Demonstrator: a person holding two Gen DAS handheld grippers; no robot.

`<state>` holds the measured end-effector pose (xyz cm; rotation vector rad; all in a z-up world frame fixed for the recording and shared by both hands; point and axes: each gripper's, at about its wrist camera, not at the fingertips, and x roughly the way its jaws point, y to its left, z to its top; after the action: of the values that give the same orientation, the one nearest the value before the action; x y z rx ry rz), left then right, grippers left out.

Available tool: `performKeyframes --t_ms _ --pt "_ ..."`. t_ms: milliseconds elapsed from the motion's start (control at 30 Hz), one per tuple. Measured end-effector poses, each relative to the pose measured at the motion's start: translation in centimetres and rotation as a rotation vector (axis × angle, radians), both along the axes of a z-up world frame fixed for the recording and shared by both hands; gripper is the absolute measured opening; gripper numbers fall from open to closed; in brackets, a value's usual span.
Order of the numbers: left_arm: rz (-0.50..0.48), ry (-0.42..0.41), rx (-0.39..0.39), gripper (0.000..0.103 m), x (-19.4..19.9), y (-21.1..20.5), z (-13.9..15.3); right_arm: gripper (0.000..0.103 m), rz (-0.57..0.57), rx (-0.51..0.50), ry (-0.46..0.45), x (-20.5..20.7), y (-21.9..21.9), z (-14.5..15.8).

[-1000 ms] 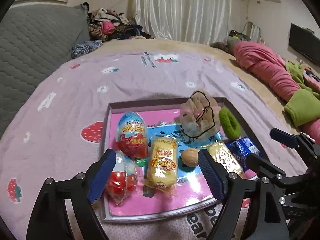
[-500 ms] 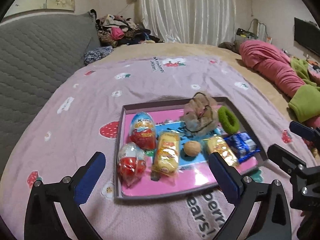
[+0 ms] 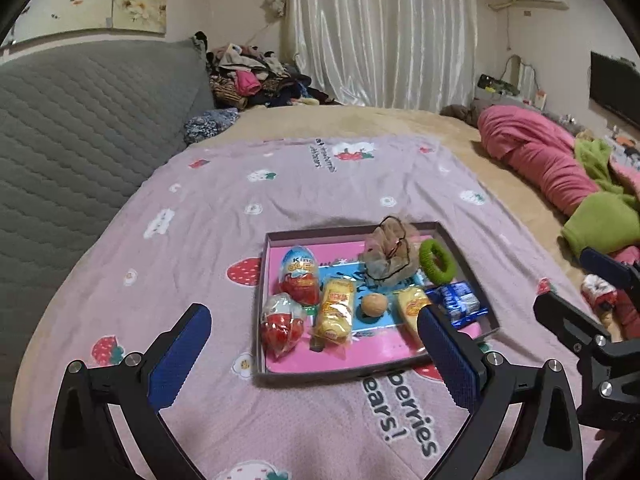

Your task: Organize objects

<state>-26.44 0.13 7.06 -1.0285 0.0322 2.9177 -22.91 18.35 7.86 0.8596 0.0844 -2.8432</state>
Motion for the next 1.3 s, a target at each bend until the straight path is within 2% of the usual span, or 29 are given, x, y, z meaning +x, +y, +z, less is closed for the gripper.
performKeyframes --t_ms 367,500,800,933,1133,1300 --pt "-0.025 0.019 0.037 0.103 4.0 -0.3 2.8 0.096 0.008 -0.009 0.048 3.9 -0.5 3.6" --pt "0.001 0.033 0.025 0.103 5.5 -0.4 3.0 0.096 0.011 -0.005 0.044 4.8 -0.6 3.9" --pt "-0.013 -0.016 0.053 0.103 7.6 -0.4 1.7 0.096 0.015 -0.017 0.039 6.9 -0.4 3.6" --pt "-0.003 -0.025 0.032 0.103 8.6 -0.4 1.3 0.1 0.013 -0.027 0.027 7.8 -0.1 3.0" --pt "0.02 -0.026 -0.008 0.103 10.2 0.1 0.1 0.101 0.01 -0.039 0.0 9.4 0.2 1.3" --pt "0.021 -0.031 -0.007 0.103 11.5 0.1 -0.6 0.102 0.019 -0.047 -0.02 10.5 0.2 0.1"
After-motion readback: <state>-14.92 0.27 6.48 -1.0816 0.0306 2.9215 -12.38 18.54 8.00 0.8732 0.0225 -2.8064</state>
